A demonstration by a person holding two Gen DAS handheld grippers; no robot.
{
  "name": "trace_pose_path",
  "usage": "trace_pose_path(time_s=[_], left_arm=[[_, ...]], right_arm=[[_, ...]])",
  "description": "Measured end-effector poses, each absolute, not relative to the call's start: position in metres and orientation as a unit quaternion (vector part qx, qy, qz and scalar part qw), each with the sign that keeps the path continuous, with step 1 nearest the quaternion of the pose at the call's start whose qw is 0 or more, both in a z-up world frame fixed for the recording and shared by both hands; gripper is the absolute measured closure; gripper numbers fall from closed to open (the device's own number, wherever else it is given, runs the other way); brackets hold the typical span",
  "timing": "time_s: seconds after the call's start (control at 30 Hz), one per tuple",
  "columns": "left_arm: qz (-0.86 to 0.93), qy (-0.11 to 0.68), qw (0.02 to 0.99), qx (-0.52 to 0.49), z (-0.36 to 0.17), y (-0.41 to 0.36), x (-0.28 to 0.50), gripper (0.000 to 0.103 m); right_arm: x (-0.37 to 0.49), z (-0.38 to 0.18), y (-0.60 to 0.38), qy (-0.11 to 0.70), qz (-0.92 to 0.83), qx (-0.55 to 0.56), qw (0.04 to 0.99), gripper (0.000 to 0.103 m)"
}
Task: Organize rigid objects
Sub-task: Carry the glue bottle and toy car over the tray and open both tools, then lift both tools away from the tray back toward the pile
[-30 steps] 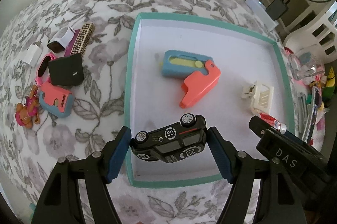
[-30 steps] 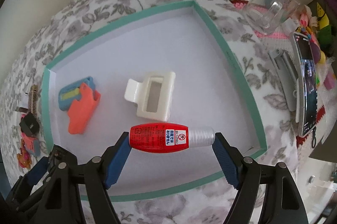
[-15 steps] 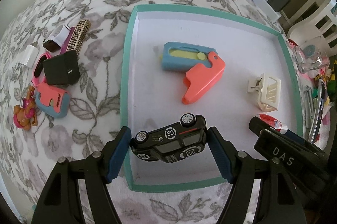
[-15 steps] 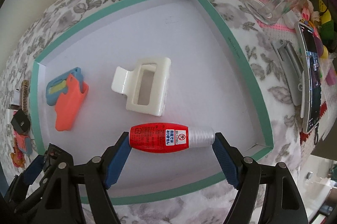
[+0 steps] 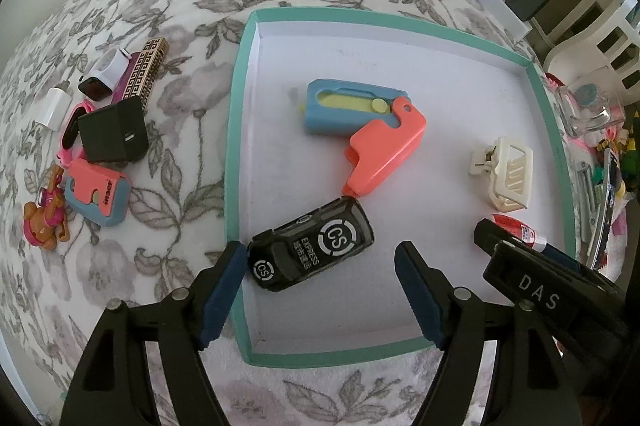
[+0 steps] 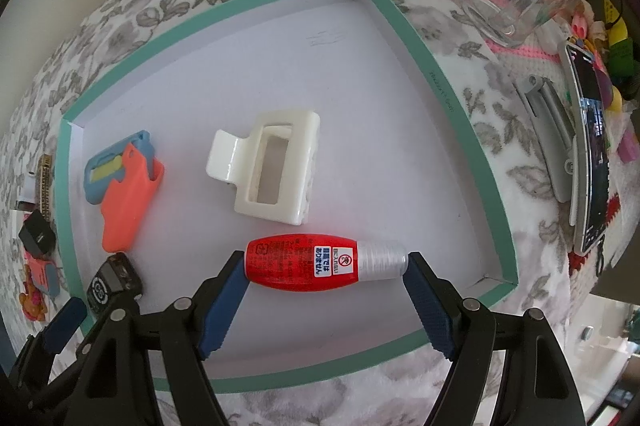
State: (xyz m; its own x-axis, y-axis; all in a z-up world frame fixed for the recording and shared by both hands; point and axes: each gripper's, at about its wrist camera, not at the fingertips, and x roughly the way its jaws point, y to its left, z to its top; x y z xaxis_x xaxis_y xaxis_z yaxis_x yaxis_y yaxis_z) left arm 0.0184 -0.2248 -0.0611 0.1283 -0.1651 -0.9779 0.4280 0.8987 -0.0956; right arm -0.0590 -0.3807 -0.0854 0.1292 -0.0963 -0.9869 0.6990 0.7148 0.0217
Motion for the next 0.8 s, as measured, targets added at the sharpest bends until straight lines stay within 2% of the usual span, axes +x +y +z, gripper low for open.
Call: trace_pose_path(time_s=[0.2,0.3,0.43,0.53,0.6,0.63,0.67,0.8], left_arm=[[-0.204,0.627,0.745,0.096,-0.058,-0.225,0.017,0.021],[-0.208,0.623,0.749,0.089,-0.054,-0.224,0.017,0.017],[-0.202,0.609,0.761,0.096,-0.047,-0.220,0.017,0.007],[-0.202,0.604,0.765,0.091,-0.042,-0.218,0.018,0.005],[-0.197,0.601,0.769,0.088,-0.040,-0.214,0.021,0.005],[-0.193,0.600,0.771,0.089,-0.040,-0.213,0.021,0.005],[-0.186,0.598,0.774,0.091,-0.040,-0.211,0.022,0.005],[-0.153,0.593,0.785,0.093,-0.043,-0.203,0.029,0.005]], right_arm=[[-0.061,-0.079,-0.380,0.590,-0.286,0.254,0.711,0.021],[-0.062,-0.071,-0.382,0.580,-0.293,0.251,0.717,0.018],[-0.064,-0.063,-0.384,0.568,-0.295,0.256,0.724,0.017],[-0.062,-0.061,-0.383,0.565,-0.290,0.256,0.729,0.017],[-0.062,-0.061,-0.383,0.563,-0.289,0.252,0.732,0.012],[-0.061,-0.060,-0.383,0.561,-0.290,0.250,0.734,0.004],[-0.061,-0.060,-0.382,0.559,-0.291,0.249,0.736,0.001],[-0.061,-0.054,-0.384,0.548,-0.295,0.245,0.744,0.000]])
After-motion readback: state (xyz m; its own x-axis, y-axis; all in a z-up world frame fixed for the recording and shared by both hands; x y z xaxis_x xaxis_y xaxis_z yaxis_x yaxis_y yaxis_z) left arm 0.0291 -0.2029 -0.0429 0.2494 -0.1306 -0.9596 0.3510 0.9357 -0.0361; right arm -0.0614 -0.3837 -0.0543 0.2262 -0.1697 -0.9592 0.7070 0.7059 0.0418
